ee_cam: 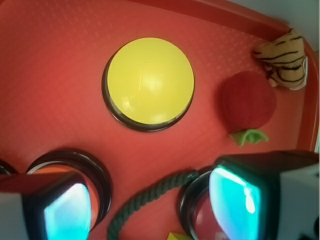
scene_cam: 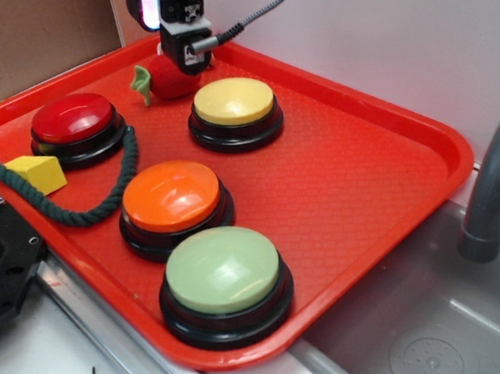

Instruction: Push the yellow button.

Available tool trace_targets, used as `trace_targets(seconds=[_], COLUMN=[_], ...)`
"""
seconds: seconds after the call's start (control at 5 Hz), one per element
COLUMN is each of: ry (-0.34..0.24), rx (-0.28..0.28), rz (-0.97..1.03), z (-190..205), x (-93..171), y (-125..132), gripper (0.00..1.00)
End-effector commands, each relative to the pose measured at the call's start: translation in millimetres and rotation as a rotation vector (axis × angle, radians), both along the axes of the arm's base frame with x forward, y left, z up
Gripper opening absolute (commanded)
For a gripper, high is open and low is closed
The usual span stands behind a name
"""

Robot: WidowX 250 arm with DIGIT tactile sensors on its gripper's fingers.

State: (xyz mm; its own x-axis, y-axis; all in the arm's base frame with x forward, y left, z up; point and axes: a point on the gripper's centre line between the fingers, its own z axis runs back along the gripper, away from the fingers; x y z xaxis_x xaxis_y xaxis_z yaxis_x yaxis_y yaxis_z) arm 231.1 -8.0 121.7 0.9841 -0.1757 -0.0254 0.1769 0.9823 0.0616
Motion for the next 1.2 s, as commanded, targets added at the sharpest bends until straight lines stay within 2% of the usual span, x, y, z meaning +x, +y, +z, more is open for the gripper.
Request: trace_targets(seconds=[0.0,0.8,1.0], ry=[-0.068,-0.062,-0.089], rx=[-0.007,-0.016,-0.010], rz=[0.021,0.006,-0.008], z=[22.7,27.5,27.8], x=[2.4,-4.2,-6.4], y=[-4.6,-8.8,-9.9], gripper=[1.00,1.00,1.00])
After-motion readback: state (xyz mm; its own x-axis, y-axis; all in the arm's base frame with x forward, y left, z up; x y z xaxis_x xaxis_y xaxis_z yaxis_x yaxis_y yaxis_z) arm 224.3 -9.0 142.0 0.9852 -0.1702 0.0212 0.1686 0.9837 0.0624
